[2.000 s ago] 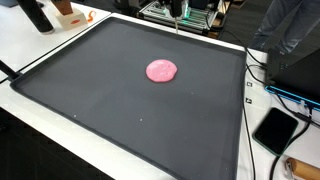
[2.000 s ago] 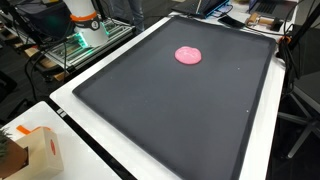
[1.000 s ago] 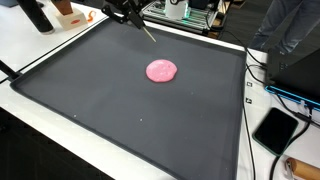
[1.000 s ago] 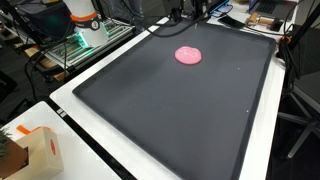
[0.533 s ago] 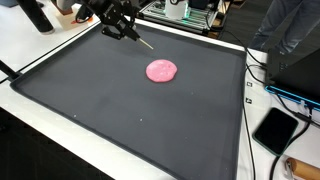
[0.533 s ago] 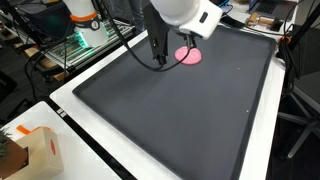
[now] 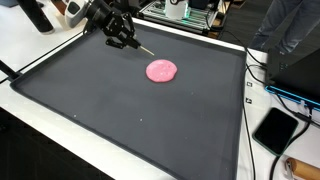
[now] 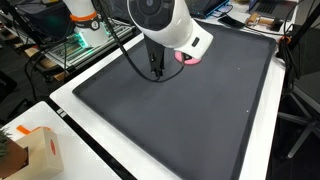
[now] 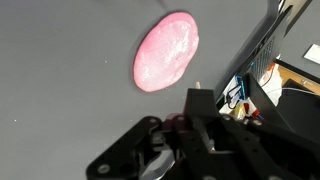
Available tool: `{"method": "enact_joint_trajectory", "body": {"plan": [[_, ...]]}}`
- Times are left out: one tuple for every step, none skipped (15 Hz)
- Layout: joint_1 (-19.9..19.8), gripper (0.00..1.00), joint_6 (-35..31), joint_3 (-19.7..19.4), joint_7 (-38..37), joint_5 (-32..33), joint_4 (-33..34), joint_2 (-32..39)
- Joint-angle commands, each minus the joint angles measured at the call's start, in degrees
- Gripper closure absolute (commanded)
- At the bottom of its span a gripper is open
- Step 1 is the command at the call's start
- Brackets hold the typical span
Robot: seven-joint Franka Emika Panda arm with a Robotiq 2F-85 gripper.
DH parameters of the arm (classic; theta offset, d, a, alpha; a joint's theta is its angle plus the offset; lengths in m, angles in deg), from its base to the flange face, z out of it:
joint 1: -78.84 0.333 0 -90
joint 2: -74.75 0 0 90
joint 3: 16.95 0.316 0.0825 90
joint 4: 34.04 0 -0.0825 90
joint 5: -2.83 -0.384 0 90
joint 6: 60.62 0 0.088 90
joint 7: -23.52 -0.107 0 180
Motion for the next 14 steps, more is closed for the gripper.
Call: {"method": "enact_joint_trajectory", "body": {"plan": [[-0.6,0.96,1.5,-0.3,0.7,-2.2,1.8,2.5],[-0.7,0.96,1.6,-0.3,0.6,-2.5,2.0,2.8],[-0.7,0.96,1.5,-0.4,0.2,-2.7,2.1,3.1],[-0.6,0.96,1.3,-0.5,-0.1,-2.8,2.3,3.4],[-0.5,0.96,1.1,-0.6,-0.6,-3.0,2.5,3.6],[-0.4,0.96,1.0,-0.6,-0.8,-3.0,2.7,3.9],[-0.3,0.96,0.8,-0.6,-1.3,-3.0,3.0,4.1],[-0.2,0.96,0.6,-0.7,-1.7,-2.8,3.2,4.2],[0.0,0.96,0.2,-0.8,-2.5,-2.6,3.4,4.4],[0.2,0.96,0.0,-0.8,-3.1,-2.4,3.5,4.4],[0.3,0.96,-0.1,-0.8,-3.7,-2.3,3.8,4.4],[0.5,0.96,-0.3,-0.8,-4.4,-2.2,3.9,4.4],[0.7,0.96,-0.5,-0.8,-5.0,-1.9,4.2,4.4],[0.8,0.96,-0.5,-0.8,-5.7,-1.8,4.4,4.3]]}}
